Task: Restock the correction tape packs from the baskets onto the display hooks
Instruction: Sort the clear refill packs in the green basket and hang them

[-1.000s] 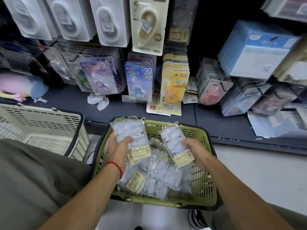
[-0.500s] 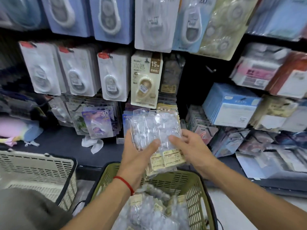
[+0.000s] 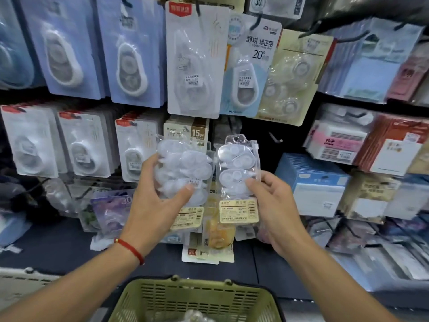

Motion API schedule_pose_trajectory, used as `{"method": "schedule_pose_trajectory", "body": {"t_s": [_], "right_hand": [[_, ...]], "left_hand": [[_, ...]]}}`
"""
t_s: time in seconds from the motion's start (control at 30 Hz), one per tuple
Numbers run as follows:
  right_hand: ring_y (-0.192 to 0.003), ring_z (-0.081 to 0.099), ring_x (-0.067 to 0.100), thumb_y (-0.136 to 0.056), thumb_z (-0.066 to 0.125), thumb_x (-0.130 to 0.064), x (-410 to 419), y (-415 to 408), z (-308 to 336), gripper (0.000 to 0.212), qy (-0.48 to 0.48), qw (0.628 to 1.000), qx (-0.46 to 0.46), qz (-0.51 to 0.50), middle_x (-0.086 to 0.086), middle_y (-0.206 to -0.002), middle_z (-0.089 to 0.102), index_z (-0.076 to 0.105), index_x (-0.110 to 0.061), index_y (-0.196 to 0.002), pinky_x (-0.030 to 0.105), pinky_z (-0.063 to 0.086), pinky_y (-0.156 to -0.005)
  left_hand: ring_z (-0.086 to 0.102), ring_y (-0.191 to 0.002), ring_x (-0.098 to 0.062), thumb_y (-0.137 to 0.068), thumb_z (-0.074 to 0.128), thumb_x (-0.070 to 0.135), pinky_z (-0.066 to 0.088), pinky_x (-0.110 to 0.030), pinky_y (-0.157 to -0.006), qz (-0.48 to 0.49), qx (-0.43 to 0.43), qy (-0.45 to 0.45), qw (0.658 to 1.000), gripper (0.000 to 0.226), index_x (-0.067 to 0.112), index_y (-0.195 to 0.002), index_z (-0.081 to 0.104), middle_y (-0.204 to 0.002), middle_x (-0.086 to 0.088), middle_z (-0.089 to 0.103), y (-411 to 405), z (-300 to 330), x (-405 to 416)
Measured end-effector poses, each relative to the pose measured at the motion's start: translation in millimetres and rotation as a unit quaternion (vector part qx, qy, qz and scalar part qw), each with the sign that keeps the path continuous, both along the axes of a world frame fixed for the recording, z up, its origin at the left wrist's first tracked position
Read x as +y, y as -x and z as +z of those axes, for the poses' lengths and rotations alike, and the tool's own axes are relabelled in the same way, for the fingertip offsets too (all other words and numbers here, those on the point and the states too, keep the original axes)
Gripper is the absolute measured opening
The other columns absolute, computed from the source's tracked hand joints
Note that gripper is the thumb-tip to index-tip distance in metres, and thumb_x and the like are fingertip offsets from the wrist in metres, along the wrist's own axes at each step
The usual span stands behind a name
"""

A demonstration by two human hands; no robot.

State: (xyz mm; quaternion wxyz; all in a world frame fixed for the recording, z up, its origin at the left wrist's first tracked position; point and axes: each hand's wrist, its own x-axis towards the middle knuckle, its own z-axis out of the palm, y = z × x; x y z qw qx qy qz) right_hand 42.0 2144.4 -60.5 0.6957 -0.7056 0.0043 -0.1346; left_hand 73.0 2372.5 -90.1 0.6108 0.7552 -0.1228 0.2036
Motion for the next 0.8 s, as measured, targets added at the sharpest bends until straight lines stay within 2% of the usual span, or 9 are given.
{"method": "schedule_pose_trajectory", "body": {"t_s": [0.23, 0.27, 0.33, 0.43, 0.5, 0.57, 0.63, 0.7, 0.8], "right_hand": [[-0.094, 0.079, 0.034, -0.106, 0.061, -0.029, 2, -7, 4, 0.017, -0.019, 1.0, 0.008, 0.012, 0.011, -0.103, 0.081, 0.078, -0.027, -0.101, 0.062, 0.063, -0.082], [-0.095, 0.079, 0.033, -0.106, 0.062, -0.03, 1, -7, 4, 0.017, -0.016, 1.0, 0.003, 0.018, 0.011, -0.103, 0.081, 0.078, -0.027, -0.101, 0.061, 0.063, -0.082], [-0.096, 0.079, 0.031, -0.105, 0.063, -0.032, 1, -7, 6, 0.017, -0.017, 0.999, -0.006, 0.027, 0.011, -0.105, 0.081, 0.079, -0.026, -0.102, 0.054, 0.065, -0.081], [-0.098, 0.079, 0.026, -0.104, 0.064, -0.035, -1, -10, 7, 0.018, -0.031, 0.999, -0.011, 0.037, 0.007, -0.107, 0.081, 0.08, -0.026, -0.105, 0.041, 0.067, -0.076], [-0.103, 0.077, 0.019, -0.102, 0.065, -0.041, -3, -16, 1, 0.021, 0.009, 1.0, 0.002, 0.007, -0.002, -0.112, 0.08, 0.077, -0.029, -0.114, 0.04, 0.065, -0.085], [-0.111, 0.07, 0.012, -0.101, 0.065, -0.046, -5, -20, -8, 0.034, 0.144, 0.987, 0.026, -0.071, -0.01, -0.122, 0.073, 0.064, -0.03, -0.131, 0.036, 0.057, -0.096], [-0.111, 0.064, 0.006, -0.1, 0.066, -0.042, -1, -18, -18, 0.033, 0.254, 0.962, 0.018, -0.1, -0.015, -0.121, 0.067, 0.06, -0.031, -0.13, 0.032, 0.053, -0.099], [-0.104, 0.065, -0.001, -0.097, 0.068, -0.045, 7, -13, -27, 0.022, 0.275, 0.961, 0.018, -0.028, -0.018, -0.11, 0.071, 0.067, -0.036, -0.117, 0.031, 0.055, -0.095], [-0.097, 0.07, 0.003, -0.085, 0.065, -0.068, 25, -3, -36, 0.035, 0.254, 0.961, 0.032, 0.101, -0.015, -0.104, 0.076, 0.073, -0.041, -0.106, 0.034, 0.062, -0.084]], "left_hand": [[0.049, -0.117, 0.027, -0.069, 0.081, 0.055, 0.044, 0.0, -0.088, -0.017, 0.023, 0.055, 0.998, 0.077, 0.066, -0.132, 0.038, -0.135, 0.037, 0.047, 5, 5, 7], [0.053, -0.116, 0.024, -0.07, 0.081, 0.052, 0.046, -0.001, -0.087, -0.022, 0.022, 0.058, 0.998, 0.078, 0.061, -0.136, 0.039, -0.135, 0.034, 0.05, 6, 4, 9], [0.059, -0.121, 0.007, -0.071, 0.082, 0.05, 0.051, -0.015, -0.098, -0.03, 0.023, 0.061, 0.997, 0.081, 0.054, -0.14, 0.04, -0.139, 0.026, 0.053, 7, 4, 12], [0.056, -0.132, -0.009, -0.077, 0.086, 0.047, 0.047, -0.041, -0.113, -0.025, 0.026, 0.062, 0.997, 0.079, 0.057, -0.14, 0.039, -0.146, 0.021, 0.05, 9, 4, 16], [0.052, -0.137, -0.014, -0.079, 0.088, 0.047, 0.045, -0.047, -0.116, -0.018, 0.033, 0.064, 0.997, 0.077, 0.065, -0.134, 0.038, -0.152, 0.017, 0.047, 8, 4, 17], [0.052, -0.138, -0.012, -0.072, 0.087, 0.054, 0.046, -0.048, -0.116, -0.019, 0.049, 0.069, 0.996, 0.076, 0.072, -0.128, 0.039, -0.152, 0.019, 0.047, 8, 3, 16], [0.055, -0.133, -0.006, -0.064, 0.088, 0.061, 0.049, -0.044, -0.113, -0.03, 0.074, 0.09, 0.993, 0.078, 0.073, -0.125, 0.043, -0.146, 0.025, 0.052, 7, 0, 14], [0.06, -0.128, -0.006, -0.059, 0.094, 0.062, 0.052, -0.042, -0.11, -0.049, 0.094, 0.111, 0.988, 0.084, 0.067, -0.129, 0.046, -0.144, 0.021, 0.056, 7, -4, 10], [0.069, -0.118, -0.008, -0.064, 0.098, 0.045, 0.06, -0.032, -0.095, -0.074, 0.113, 0.126, 0.983, 0.085, 0.055, -0.134, 0.051, -0.13, 0.018, 0.068, 8, -12, 3]]}}
